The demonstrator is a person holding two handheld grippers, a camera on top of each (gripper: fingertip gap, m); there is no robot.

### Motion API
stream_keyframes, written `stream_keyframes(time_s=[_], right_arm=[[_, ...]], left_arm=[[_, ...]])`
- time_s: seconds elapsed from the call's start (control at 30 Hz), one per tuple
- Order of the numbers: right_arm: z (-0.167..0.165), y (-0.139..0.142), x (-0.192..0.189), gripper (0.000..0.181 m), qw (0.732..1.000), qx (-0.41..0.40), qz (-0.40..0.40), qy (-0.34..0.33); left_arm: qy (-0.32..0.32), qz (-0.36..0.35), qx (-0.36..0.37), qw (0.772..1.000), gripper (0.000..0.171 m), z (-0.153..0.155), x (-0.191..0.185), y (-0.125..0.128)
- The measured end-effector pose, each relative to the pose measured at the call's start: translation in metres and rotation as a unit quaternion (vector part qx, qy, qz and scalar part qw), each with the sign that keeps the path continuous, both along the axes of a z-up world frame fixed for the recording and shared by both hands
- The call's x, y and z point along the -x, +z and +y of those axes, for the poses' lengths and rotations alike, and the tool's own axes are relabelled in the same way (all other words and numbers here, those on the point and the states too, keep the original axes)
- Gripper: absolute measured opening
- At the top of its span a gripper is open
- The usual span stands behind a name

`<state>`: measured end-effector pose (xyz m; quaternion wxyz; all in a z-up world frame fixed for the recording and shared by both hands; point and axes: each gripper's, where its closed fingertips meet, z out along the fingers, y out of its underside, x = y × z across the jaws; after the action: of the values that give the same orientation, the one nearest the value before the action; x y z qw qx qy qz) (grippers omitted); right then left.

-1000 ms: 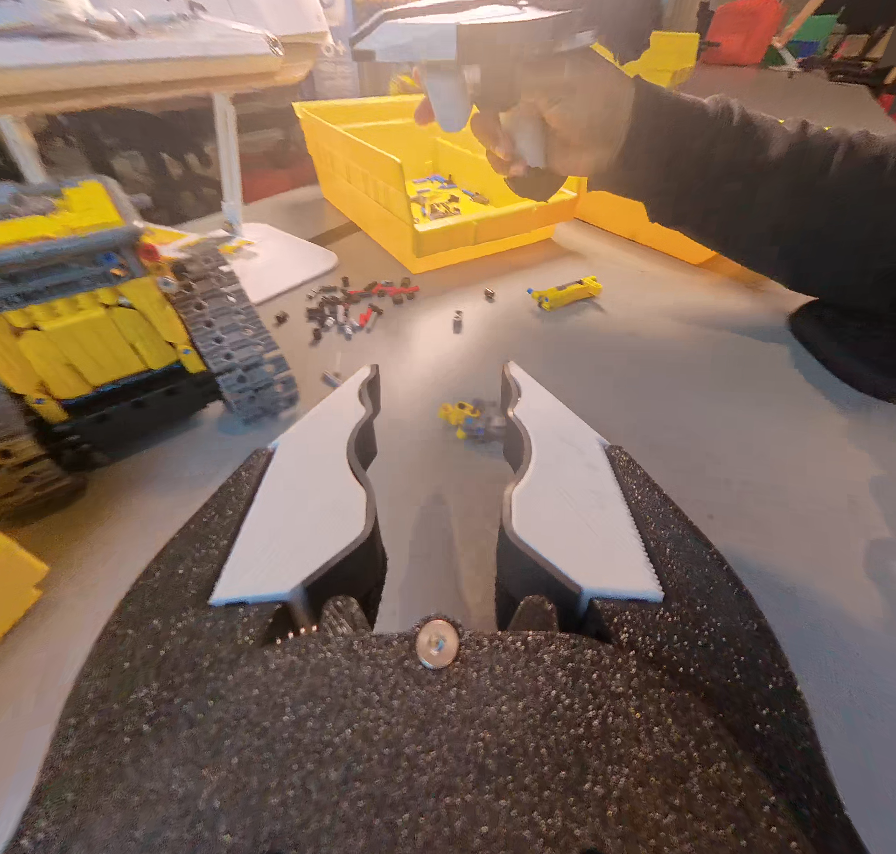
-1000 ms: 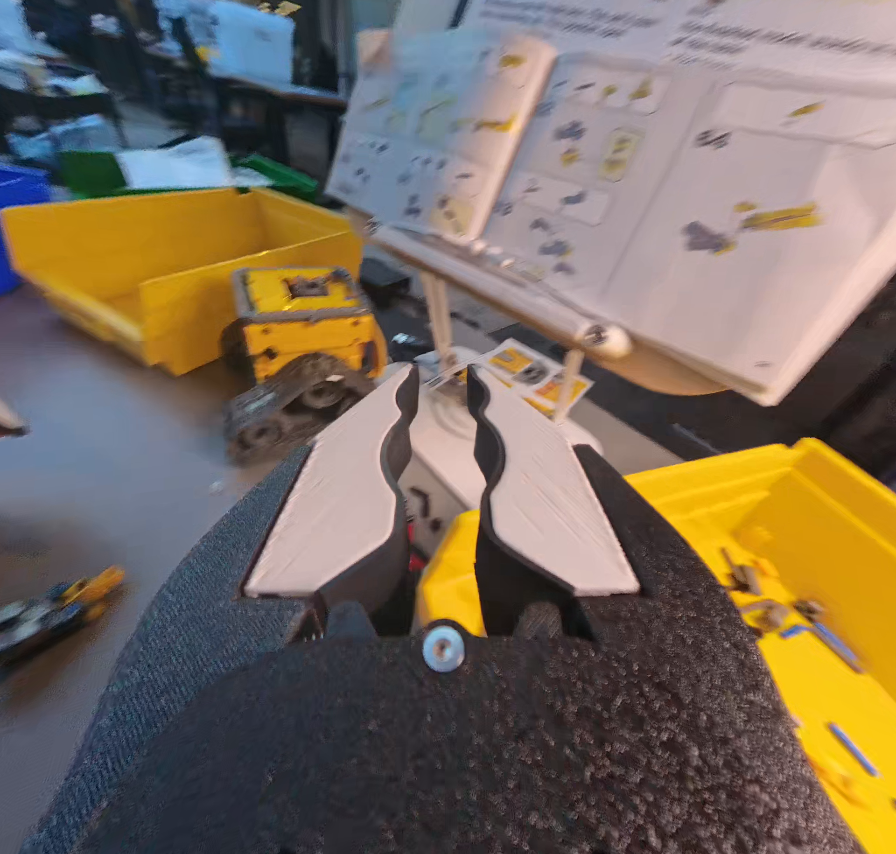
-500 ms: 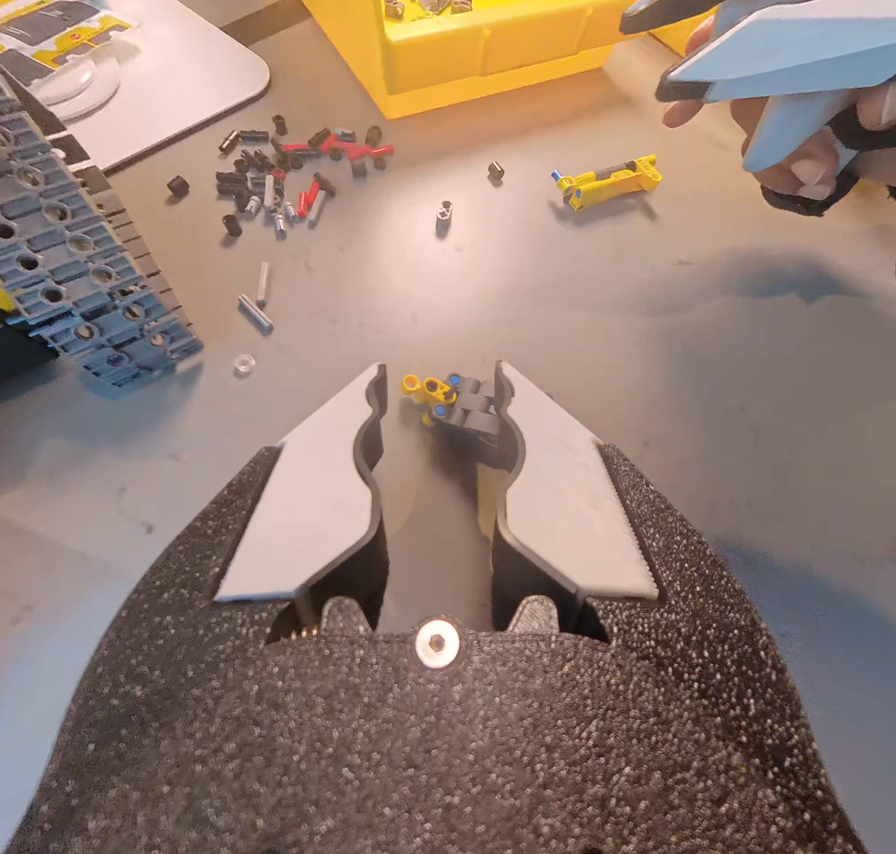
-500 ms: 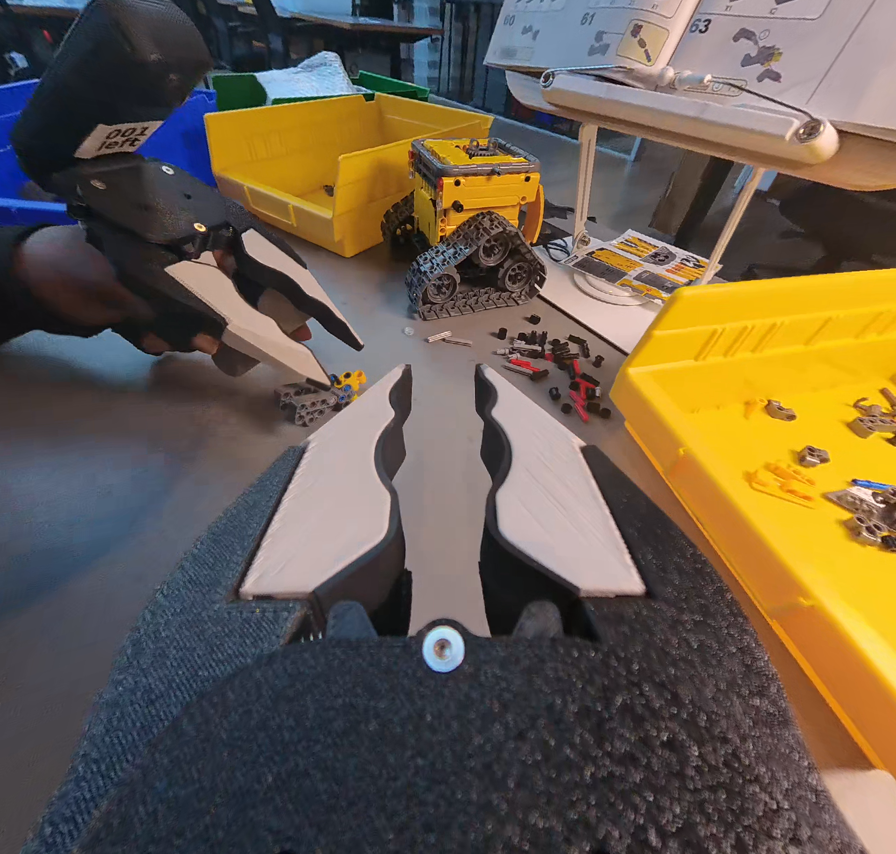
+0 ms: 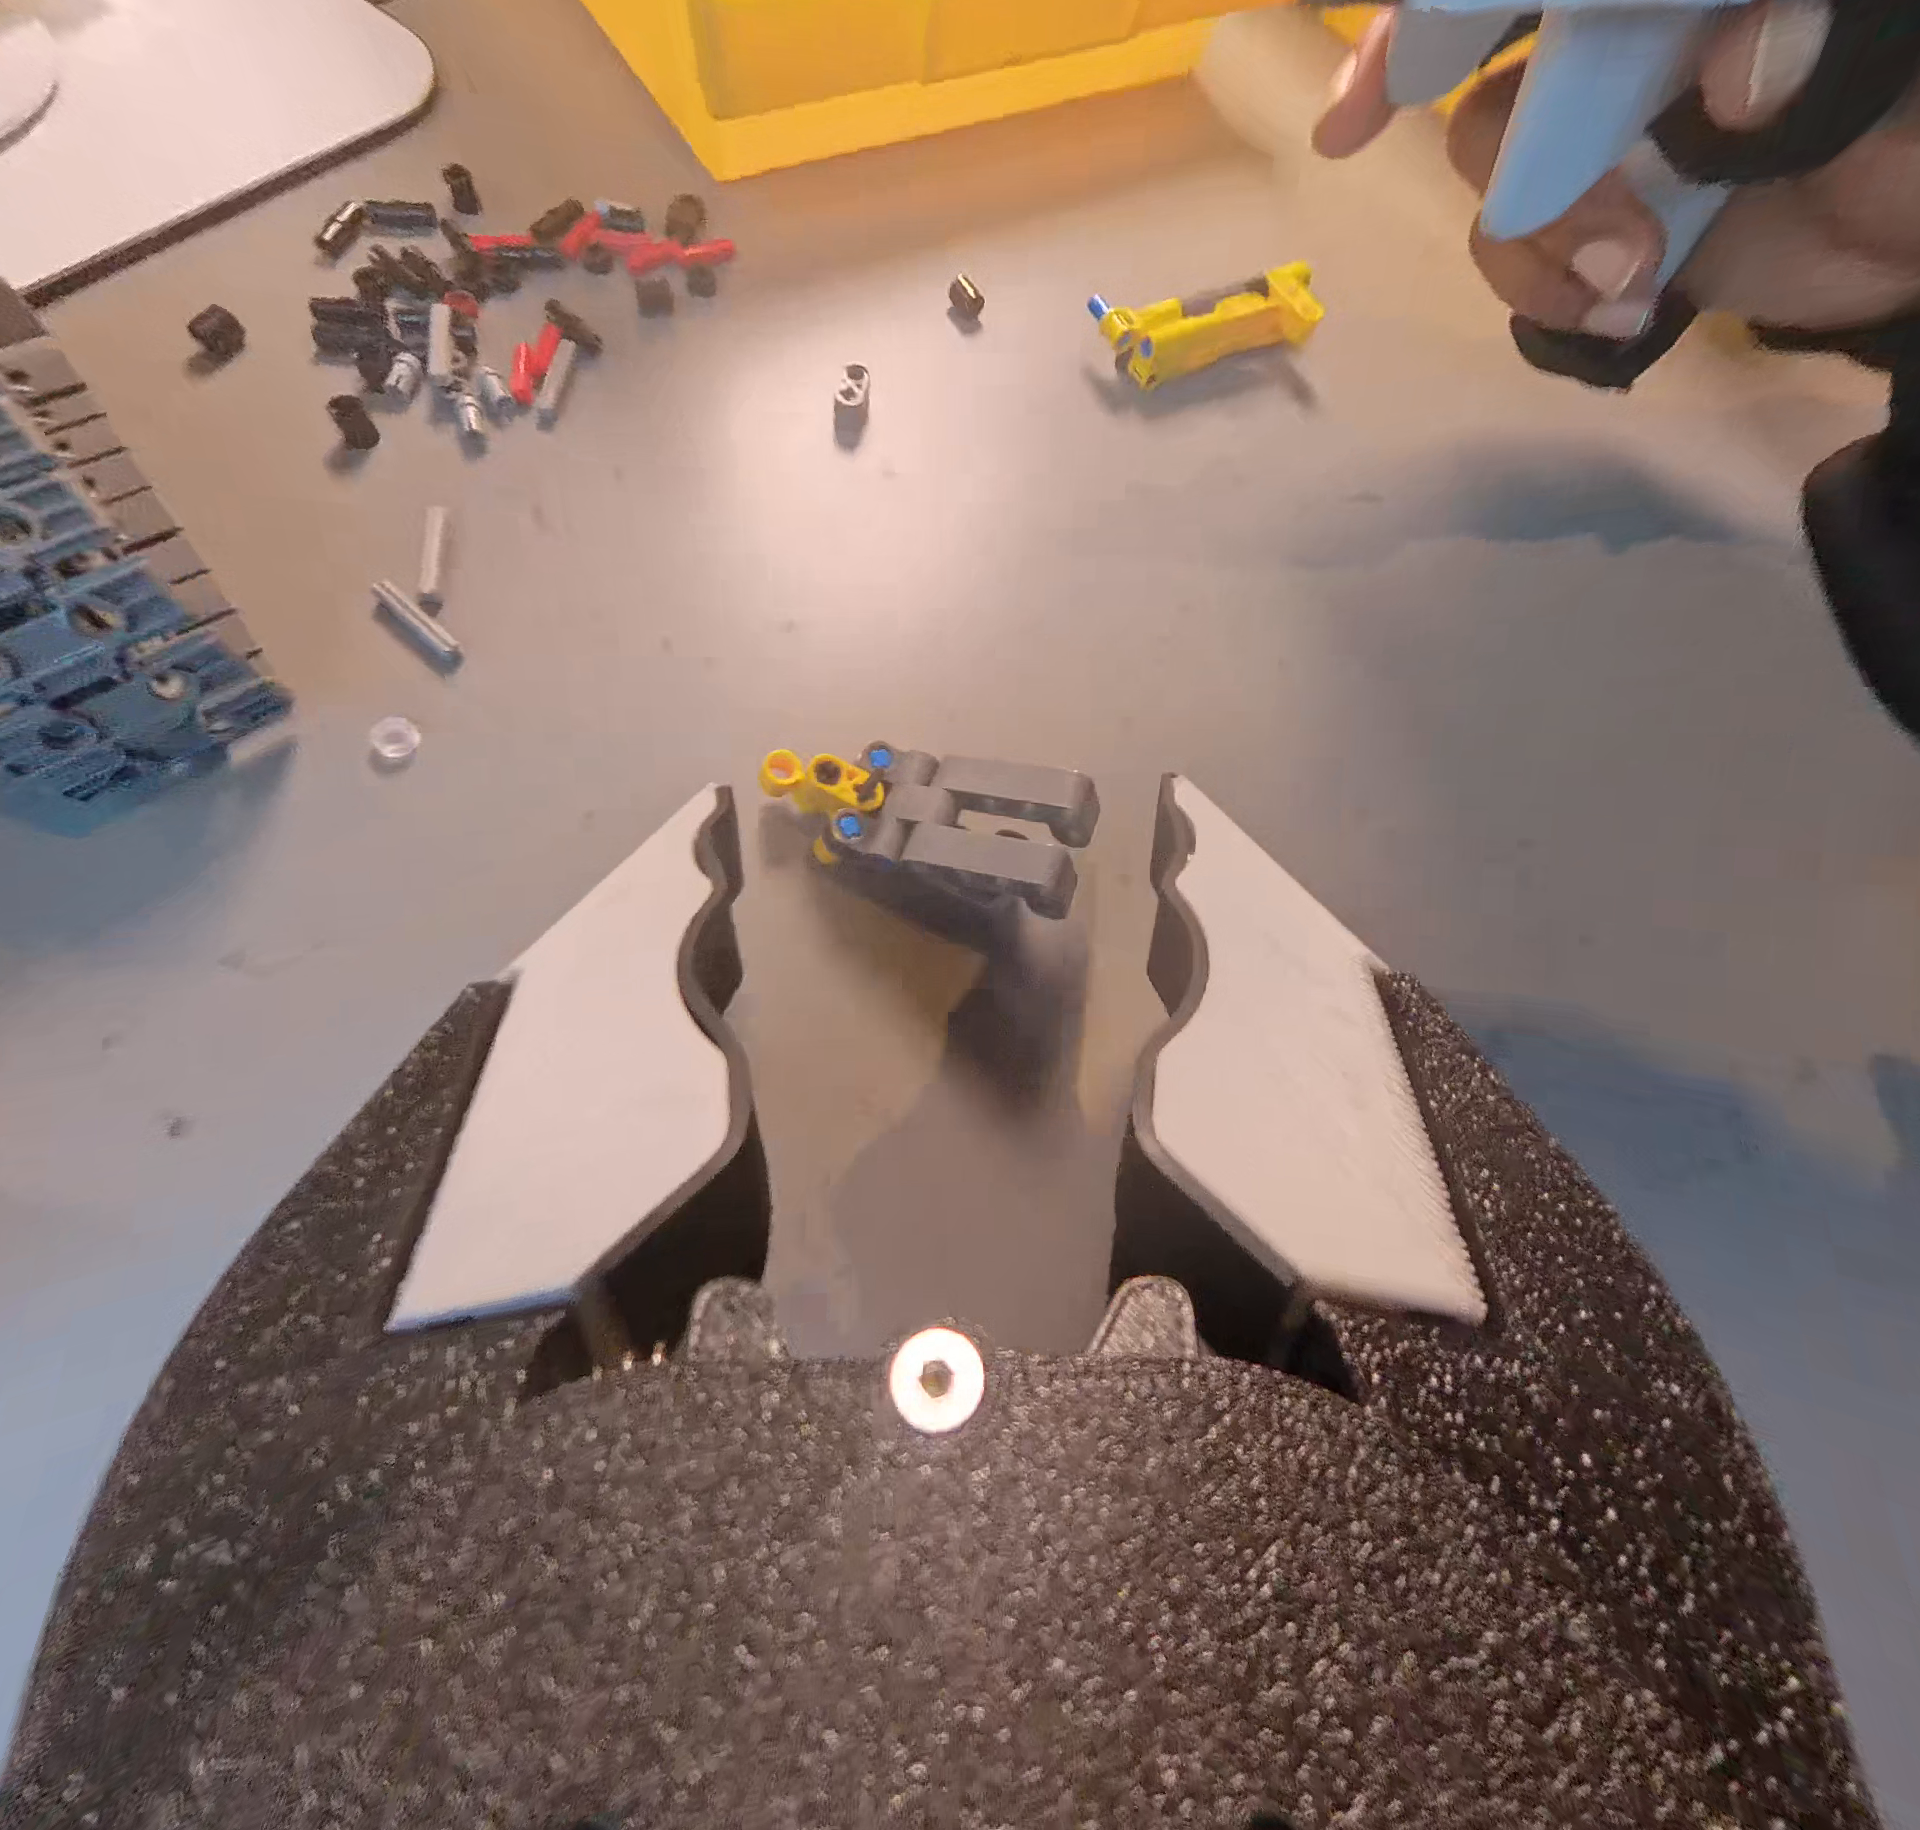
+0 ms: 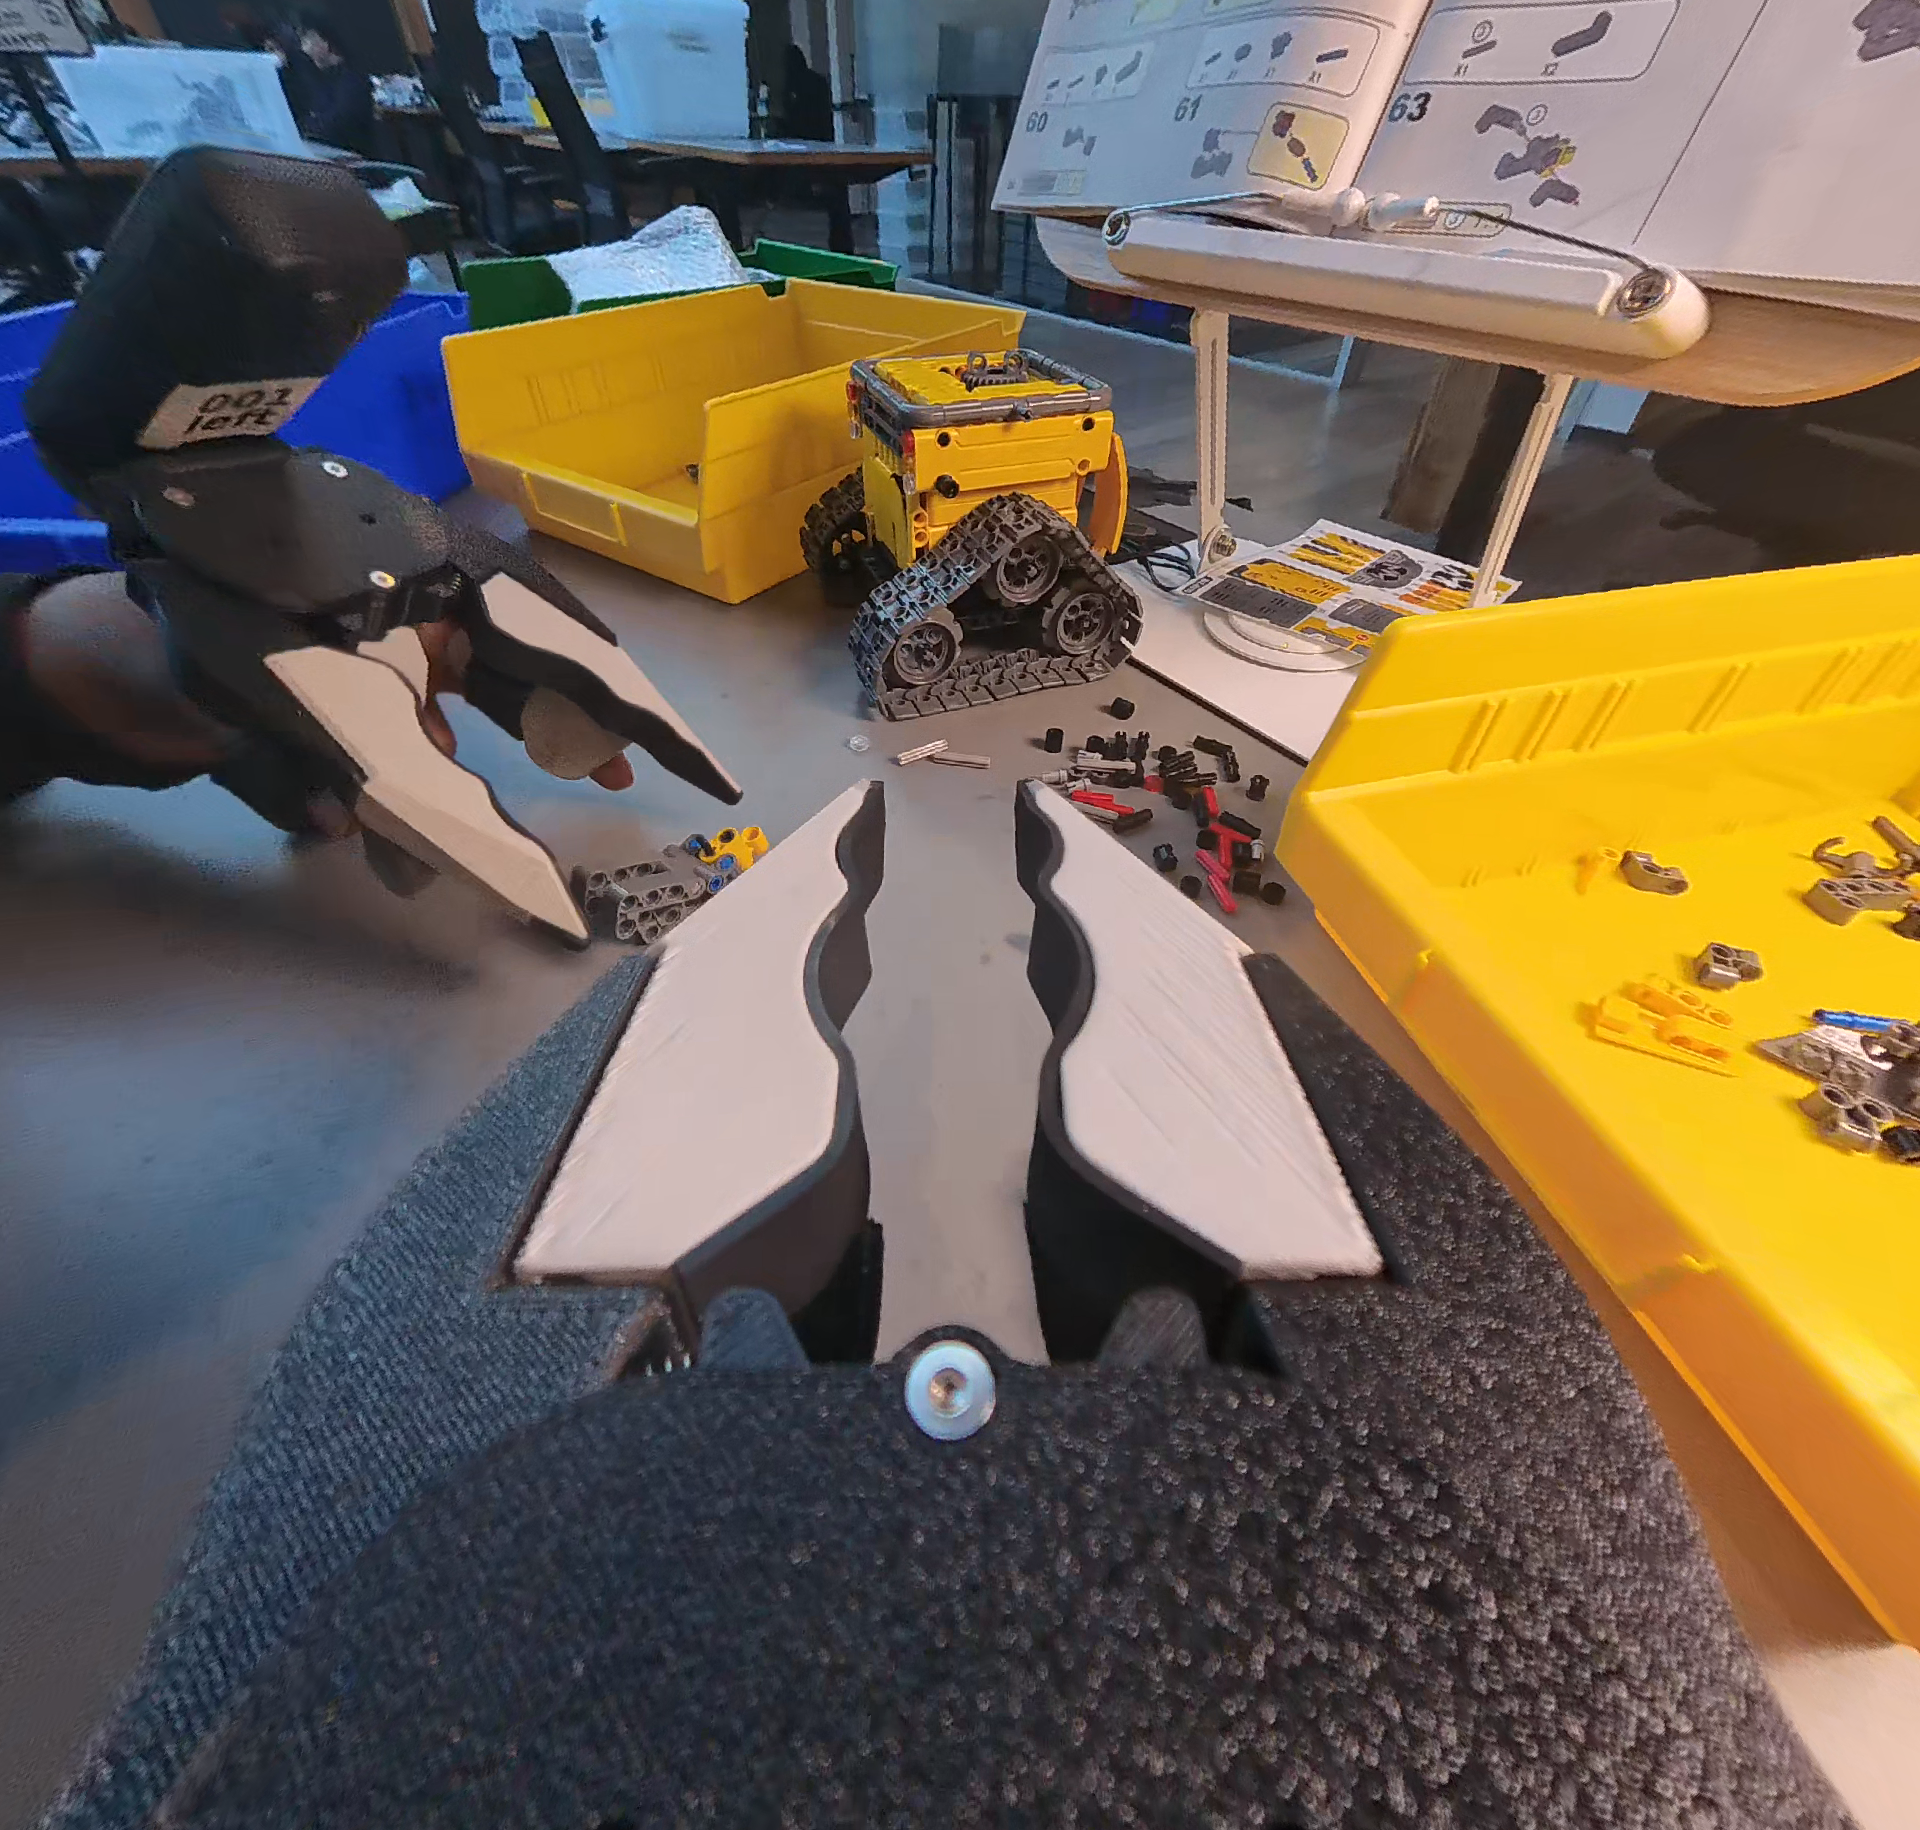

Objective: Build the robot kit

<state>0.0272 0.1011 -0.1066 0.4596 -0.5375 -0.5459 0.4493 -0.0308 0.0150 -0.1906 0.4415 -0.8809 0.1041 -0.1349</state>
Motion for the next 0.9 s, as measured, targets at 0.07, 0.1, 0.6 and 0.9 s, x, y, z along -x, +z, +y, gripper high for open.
stream_keyframes(time_s=[0.07,0.1,0.6,0.9], right_arm=[[-0.001,-0.002,0.001,0.025,1.000,-0.001,-0.003,0.002],[-0.002,-0.002,0.001,0.025,1.000,-0.001,-0.004,0.003],[-0.006,-0.006,0.002,0.024,1.000,0.004,-0.005,0.017],[0.013,0.015,-0.001,0.024,0.999,-0.024,0.000,-0.023]], left_arm=[[-0.007,0.046,0.009,0.999,0.066,0.002,0.000,-0.009],[-0.006,0.061,0.007,0.998,0.057,0.003,0.003,-0.010],[-0.180,0.050,0.009,0.982,0.052,-0.037,0.007,-0.009],[-0.196,0.061,-0.021,0.979,0.049,-0.045,0.019,0.004]])
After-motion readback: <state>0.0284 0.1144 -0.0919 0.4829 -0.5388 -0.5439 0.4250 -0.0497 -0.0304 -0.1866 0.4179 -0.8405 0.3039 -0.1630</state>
